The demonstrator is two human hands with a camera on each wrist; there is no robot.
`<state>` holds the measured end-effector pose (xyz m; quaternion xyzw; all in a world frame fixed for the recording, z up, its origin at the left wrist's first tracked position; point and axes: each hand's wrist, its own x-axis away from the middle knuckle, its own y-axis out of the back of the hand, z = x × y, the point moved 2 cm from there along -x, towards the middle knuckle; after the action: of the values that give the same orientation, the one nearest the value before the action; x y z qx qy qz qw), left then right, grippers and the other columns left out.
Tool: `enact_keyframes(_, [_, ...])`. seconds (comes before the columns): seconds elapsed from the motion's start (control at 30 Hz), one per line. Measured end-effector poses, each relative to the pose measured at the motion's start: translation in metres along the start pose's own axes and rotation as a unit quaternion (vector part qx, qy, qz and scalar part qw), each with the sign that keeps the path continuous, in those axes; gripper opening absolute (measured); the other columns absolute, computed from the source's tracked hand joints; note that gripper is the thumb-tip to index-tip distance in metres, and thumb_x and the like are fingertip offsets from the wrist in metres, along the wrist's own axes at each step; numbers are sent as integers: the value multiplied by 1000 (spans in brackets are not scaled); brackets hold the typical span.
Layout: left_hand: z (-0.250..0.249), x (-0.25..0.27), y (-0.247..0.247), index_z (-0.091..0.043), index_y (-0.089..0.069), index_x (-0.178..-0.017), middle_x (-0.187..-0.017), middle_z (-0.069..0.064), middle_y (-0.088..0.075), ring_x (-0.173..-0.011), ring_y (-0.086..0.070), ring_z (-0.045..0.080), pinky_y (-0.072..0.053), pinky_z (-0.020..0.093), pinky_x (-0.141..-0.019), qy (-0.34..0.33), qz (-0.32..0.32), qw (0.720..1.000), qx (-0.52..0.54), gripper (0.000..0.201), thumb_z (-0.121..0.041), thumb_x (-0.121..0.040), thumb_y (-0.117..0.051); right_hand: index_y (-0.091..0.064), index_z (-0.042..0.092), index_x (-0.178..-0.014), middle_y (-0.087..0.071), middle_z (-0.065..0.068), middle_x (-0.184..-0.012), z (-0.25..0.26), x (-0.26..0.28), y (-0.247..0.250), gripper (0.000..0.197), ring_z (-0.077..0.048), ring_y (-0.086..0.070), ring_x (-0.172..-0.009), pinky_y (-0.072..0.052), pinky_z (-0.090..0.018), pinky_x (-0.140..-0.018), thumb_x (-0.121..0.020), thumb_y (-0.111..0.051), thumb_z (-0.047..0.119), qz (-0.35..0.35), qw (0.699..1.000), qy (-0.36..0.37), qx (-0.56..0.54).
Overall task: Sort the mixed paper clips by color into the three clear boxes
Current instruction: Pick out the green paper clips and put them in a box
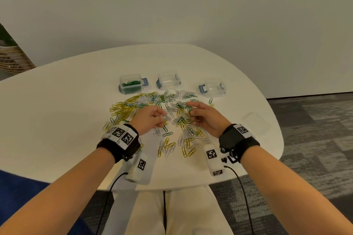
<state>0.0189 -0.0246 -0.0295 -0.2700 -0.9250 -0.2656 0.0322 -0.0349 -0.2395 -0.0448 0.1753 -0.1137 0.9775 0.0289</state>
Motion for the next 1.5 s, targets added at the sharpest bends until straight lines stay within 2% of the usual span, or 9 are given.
enact_keyframes(0.13, [5, -2, 1, -5, -62, -92, -85, 9, -70, -79, -65, 21, -54, 36, -77, 21, -14, 999, 47, 8, -11, -91, -57, -59, 8, -88, -55, -7, -77, 0, 3, -14, 21, -16, -54, -63, -47, -22, -51, -87, -39, 0, 36, 986, -81, -141])
enact_keyframes(0.23, [10, -2, 8, -11, -67, -85, -91, 7, -71, -83, -64, 19, -50, 33, -79, 4, -43, 999, -3, 8, -19, -86, -66, -59, 11, -79, -50, -3, -69, -1, -4, -32, 12, -12, -44, -55, -39, -23, -48, -90, -57, 14, 23, 993, -73, 94])
enact_keyframes(0.43, [14, 1, 19, -11, -63, -83, -86, 4, -67, -71, -57, 11, -47, 23, -68, 33, -88, 994, 54, 7, -15, -89, -62, -62, 12, -105, -61, -2, -106, -4, -9, -71, 32, -18, -56, -94, -43, -25, -74, -81, -73, 30, 46, 767, 58, 637])
enact_keyframes(0.63, [19, 4, 22, -6, -58, -93, -73, 7, -57, -62, -53, 16, -47, 26, -58, 147, -92, 940, 295, 15, -6, -97, -43, -65, -4, -100, -66, -18, -103, -5, -23, -91, 28, -30, -62, -93, -50, -37, -78, -87, -64, 21, 54, 735, 60, 673])
enact_keyframes(0.9, [16, 0, 13, -20, -67, -84, -77, -9, -56, -77, -55, 12, -37, 18, -58, -12, 25, 957, -290, 6, -21, -79, -71, -43, 14, -68, -47, -3, -70, -10, -28, -90, 24, -24, -50, -75, -44, -32, -66, -89, -54, 20, 86, 694, 27, 714])
enact_keyframes(1.0, [12, -1, 10, -21, -68, -86, -86, -8, -55, -85, -56, 15, -41, 23, -68, -42, 40, 940, -337, 11, -24, -78, -73, -50, 13, -81, -53, -5, -77, -4, -18, -73, 16, -17, -50, -68, -42, -29, -63, -93, -51, 23, 82, 785, 20, 614])
enact_keyframes(1.13, [9, 2, 9, -19, -66, -92, -96, -2, -52, -91, -56, 19, -48, 32, -80, -50, 44, 935, -348, 15, -26, -81, -71, -39, 16, -76, -38, -1, -70, -1, -4, -44, 19, -10, -32, -53, -28, -18, -44, -95, -41, 17, 78, 994, -74, 23])
enact_keyframes(1.33, [11, 7, 15, -20, -60, -88, -83, -7, -47, -80, -50, 13, -38, 24, -65, -49, 36, 939, -338, 11, -20, -81, -69, -43, 17, -76, -41, 0, -70, 7, -2, -23, 22, -8, -33, -49, -25, -16, -35, -93, -46, 30, 83, 964, -91, -236])
enact_keyframes(1.5, [12, 7, 12, -23, -63, -98, -98, -4, -46, -92, -45, 13, -36, 25, -76, -58, 86, 924, -367, 17, -28, -82, -69, -66, 8, -99, -41, 5, -62, 14, -12, -27, 32, -8, -36, -49, -33, -18, -40, -103, -39, 26, -66, 945, -41, 318])
